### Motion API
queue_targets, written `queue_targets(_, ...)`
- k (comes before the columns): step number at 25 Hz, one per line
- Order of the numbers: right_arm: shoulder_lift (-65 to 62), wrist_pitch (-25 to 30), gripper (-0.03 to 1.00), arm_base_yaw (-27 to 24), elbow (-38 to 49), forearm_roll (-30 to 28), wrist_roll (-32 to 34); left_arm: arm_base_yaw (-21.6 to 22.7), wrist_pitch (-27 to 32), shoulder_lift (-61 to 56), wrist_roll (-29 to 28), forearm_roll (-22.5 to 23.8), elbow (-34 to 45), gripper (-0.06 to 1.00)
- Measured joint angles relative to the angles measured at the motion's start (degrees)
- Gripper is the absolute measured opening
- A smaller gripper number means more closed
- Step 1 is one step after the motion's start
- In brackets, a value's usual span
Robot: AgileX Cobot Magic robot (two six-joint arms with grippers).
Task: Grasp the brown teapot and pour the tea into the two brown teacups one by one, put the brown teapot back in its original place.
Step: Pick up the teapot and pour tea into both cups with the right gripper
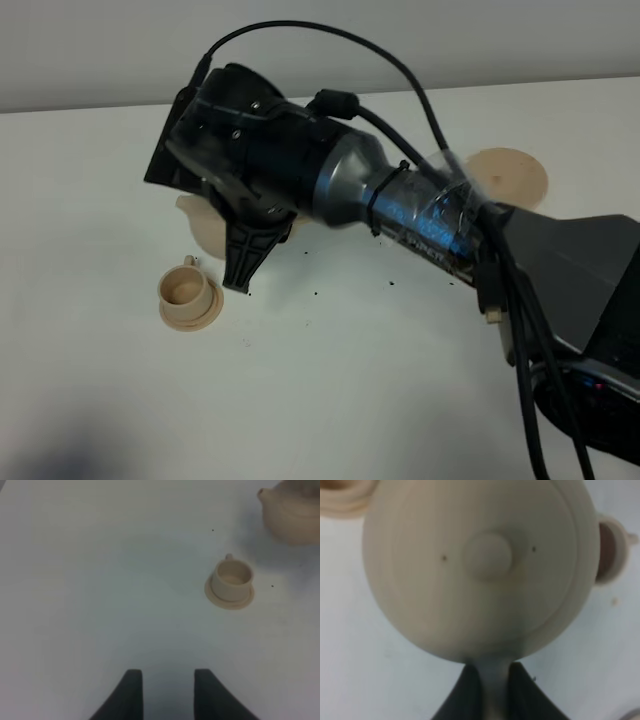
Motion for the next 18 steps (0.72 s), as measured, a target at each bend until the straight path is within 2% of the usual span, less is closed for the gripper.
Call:
queue_targets(6, 0.0, -0.16, 0.12, 4.33, 2.59, -4.15, 0.33, 0.0, 0.0, 0.0, 0.0, 0.0, 0.0, 0.3)
queue_targets(18, 0.69, -0.06, 0.12, 6.38, 7.8, -10.34, 0.56, 0.0, 0.0, 0.0, 0.0, 0.0, 0.0, 0.3)
